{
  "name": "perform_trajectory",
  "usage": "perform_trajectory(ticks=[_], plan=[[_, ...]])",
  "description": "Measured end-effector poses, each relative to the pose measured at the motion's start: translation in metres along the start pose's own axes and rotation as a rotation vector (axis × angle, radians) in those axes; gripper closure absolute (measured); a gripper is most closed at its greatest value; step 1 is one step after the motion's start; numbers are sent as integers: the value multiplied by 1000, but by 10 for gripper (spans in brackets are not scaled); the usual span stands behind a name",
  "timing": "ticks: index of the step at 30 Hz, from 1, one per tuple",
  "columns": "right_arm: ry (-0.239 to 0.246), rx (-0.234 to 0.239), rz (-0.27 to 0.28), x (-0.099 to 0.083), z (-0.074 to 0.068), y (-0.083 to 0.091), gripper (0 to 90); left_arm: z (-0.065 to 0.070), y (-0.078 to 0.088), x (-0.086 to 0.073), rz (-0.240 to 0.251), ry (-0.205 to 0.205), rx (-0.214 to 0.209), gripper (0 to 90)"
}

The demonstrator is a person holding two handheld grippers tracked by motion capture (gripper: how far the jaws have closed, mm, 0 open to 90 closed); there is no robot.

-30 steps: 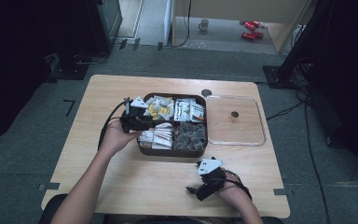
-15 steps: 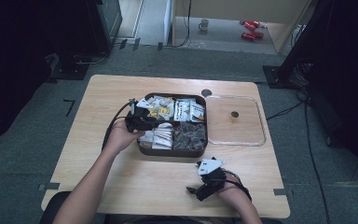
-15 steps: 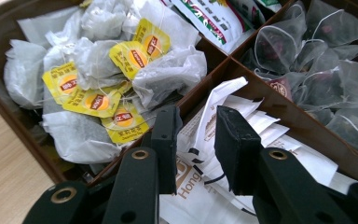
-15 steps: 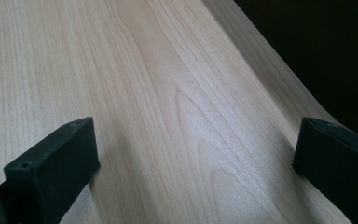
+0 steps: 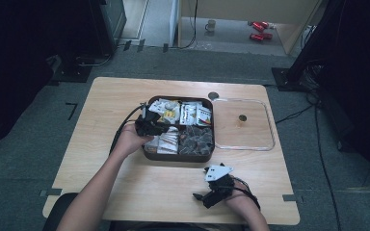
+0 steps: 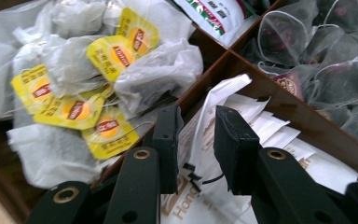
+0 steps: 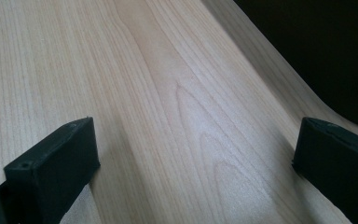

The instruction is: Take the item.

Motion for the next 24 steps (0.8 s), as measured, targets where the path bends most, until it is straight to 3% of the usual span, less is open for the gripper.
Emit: perform_trajectory(ticks=[8,14,24], plan=[[-5,-2,1,-1,-1,0,0,4,-5,1,-32,-21,-7,711],[-8,-4,1,-1,-1,1,0,1,-8,0,-67,7,4,744],[-8,-4,1,-1,-1,1,0,-1,-10,-2,-66,-2,16,805]])
Point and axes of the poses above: each handheld gripper's, and its own axes: y roughly backward along the jaws, x roughly out of its top, z roughly to its right, the point moved 9 cm from there along -y, roughly forward along the jaws, and after that the axes turned 14 degrees about -z, right-handed, at the moved point
